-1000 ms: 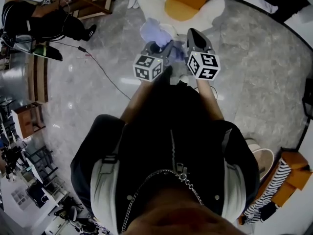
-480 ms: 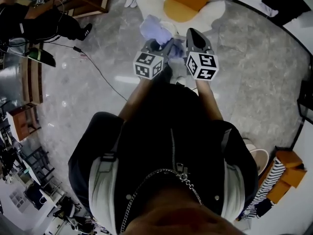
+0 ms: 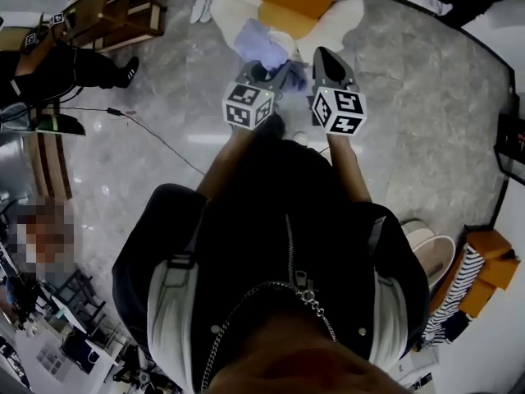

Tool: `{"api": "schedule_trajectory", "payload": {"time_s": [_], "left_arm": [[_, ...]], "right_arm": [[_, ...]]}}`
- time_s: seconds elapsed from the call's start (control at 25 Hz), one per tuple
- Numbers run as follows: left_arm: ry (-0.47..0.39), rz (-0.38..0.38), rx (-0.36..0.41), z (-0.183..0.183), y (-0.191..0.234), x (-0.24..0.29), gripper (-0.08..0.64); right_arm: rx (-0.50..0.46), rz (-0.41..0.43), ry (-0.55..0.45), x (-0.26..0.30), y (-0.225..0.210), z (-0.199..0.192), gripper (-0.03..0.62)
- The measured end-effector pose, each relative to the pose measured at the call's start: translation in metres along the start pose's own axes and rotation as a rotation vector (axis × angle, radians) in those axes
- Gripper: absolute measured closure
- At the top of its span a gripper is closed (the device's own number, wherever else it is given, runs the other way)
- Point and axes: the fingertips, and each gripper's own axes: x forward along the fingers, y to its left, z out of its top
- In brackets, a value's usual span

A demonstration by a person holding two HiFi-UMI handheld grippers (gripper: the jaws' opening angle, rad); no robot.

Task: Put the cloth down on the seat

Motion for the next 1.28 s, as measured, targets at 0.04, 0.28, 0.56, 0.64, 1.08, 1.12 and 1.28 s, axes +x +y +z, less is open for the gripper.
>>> {"api": "schedule_trajectory", "payload": {"time_s": [0.04, 0.28, 0.56, 0.64, 1.08, 1.12, 1.28], "left_arm": [[-0.001, -0.006, 0.002, 0.003, 0.002, 0.004, 0.442], [0.001, -0.032, 0.014, 0.016, 0.021, 0.016, 0.442], [0.001, -0.053, 0.031, 0.025, 0.049, 0.015, 0.442], [-0.002, -0.055, 0.033, 0.029, 0.059, 0.014, 0.442], [0.013, -0.045, 0.018, 0.029, 0.082, 0.020, 0.440], [0.017, -0.044, 0.019, 0.029, 0.083, 0.023, 0.440], [0.033, -0.031, 0.029, 0.031, 0.086, 0.033, 0.442]], "right_arm": [[0.002, -0.010, 0.001, 0.003, -0.003, 0.001, 0.603], [0.006, -0.037, 0.003, 0.025, -0.004, 0.012, 0.603], [0.015, -0.052, -0.005, 0.052, 0.010, 0.018, 0.603], [0.021, -0.057, -0.003, 0.061, 0.014, 0.019, 0.603], [0.022, -0.055, 0.027, 0.085, 0.020, 0.020, 0.603], [0.027, -0.054, 0.031, 0.086, 0.018, 0.018, 0.603], [0.045, -0.045, 0.042, 0.096, 0.006, 0.015, 0.603]]}}
